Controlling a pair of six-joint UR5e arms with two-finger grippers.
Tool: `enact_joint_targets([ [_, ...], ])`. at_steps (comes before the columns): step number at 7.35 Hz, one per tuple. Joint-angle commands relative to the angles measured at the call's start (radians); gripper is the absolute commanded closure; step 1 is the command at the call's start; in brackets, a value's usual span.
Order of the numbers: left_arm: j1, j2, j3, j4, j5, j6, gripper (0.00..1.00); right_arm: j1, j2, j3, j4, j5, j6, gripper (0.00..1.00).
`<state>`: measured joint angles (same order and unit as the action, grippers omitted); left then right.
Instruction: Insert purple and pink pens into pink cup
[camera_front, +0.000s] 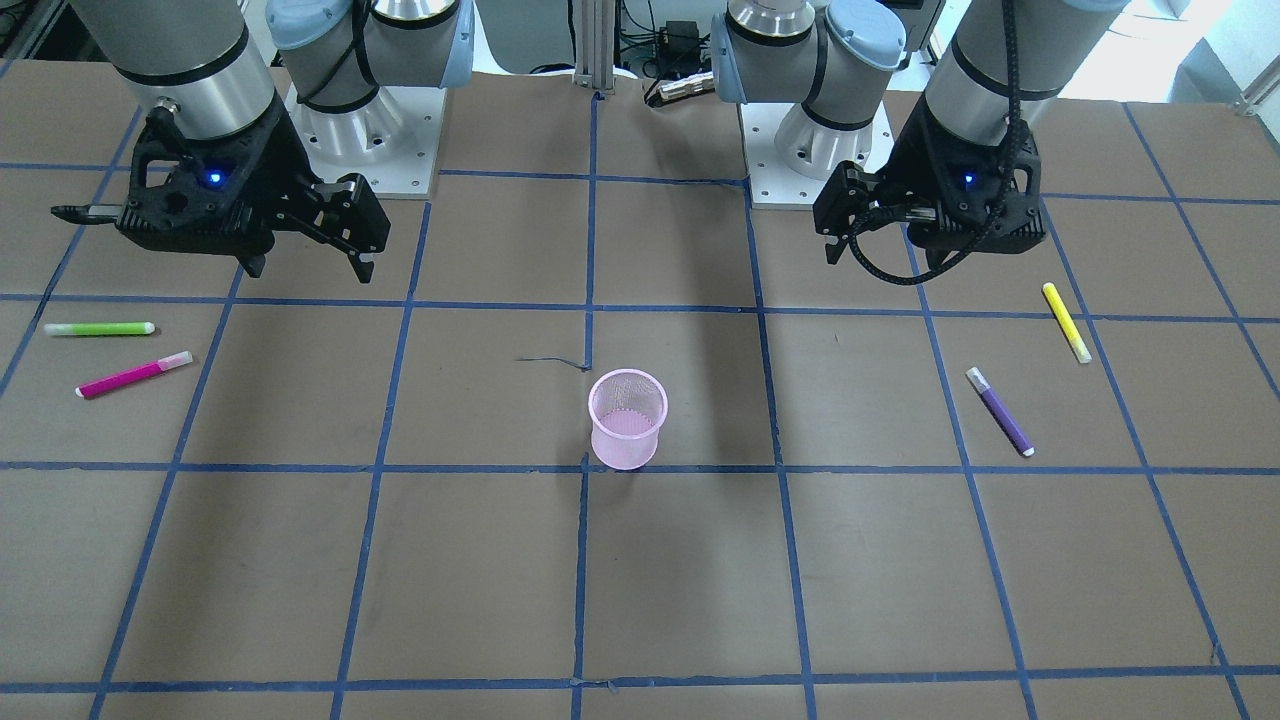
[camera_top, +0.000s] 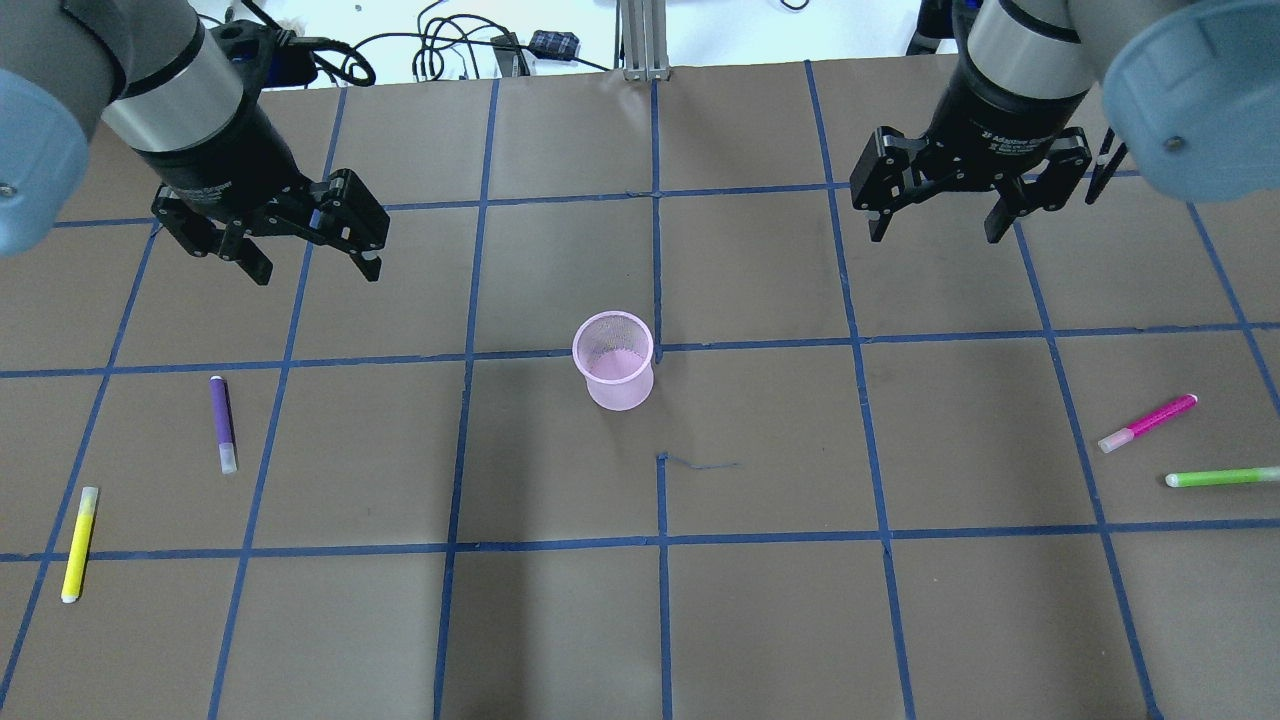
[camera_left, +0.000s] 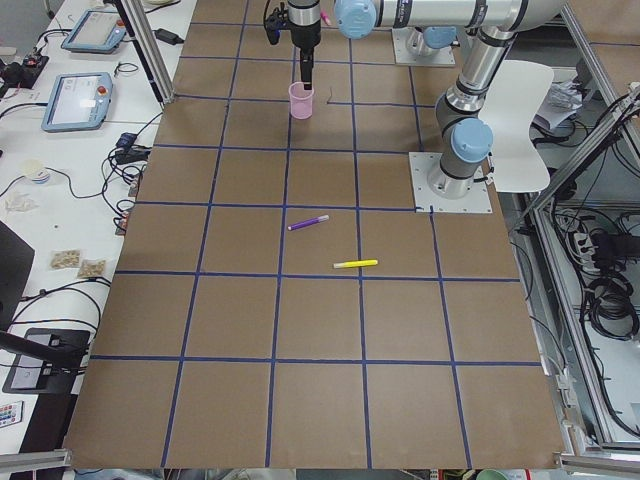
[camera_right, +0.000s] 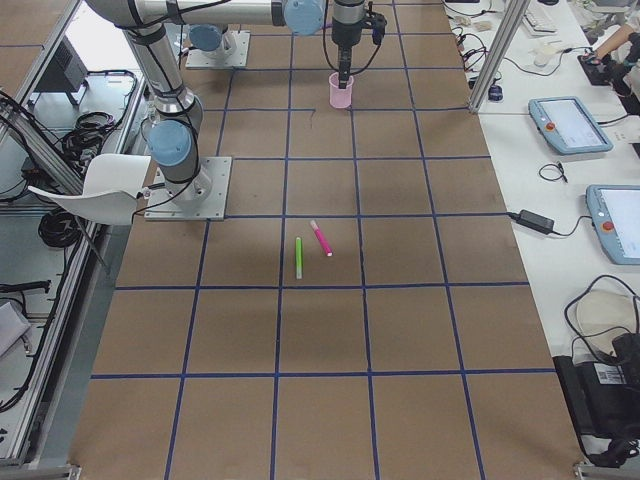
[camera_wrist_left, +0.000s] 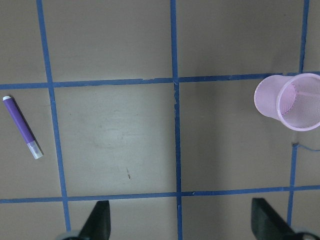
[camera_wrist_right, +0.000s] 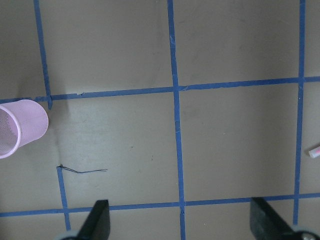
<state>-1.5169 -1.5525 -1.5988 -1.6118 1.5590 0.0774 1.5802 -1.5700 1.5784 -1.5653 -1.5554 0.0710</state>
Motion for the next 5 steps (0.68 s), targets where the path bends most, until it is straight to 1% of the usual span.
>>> enact_joint_targets([
  [1, 0.012, 0.009, -0.012, 0.000, 0.000, 0.001, 0.00, -0.020, -0.004, 0.003, 0.013, 0.003, -0.072, 0.00],
  [2, 0.012, 0.008, -0.012, 0.000, 0.000, 0.001, 0.00, -0.058, -0.002, 0.011, 0.011, 0.003, -0.241, 0.00],
  [3, 0.015, 0.008, -0.012, 0.000, 0.000, 0.001, 0.00, -0.124, 0.001, 0.014, 0.011, 0.003, -0.399, 0.00],
  [5, 0.018, 0.008, -0.012, 0.012, 0.027, 0.002, 0.00, -0.286, 0.037, 0.050, -0.007, -0.006, -0.636, 0.00],
])
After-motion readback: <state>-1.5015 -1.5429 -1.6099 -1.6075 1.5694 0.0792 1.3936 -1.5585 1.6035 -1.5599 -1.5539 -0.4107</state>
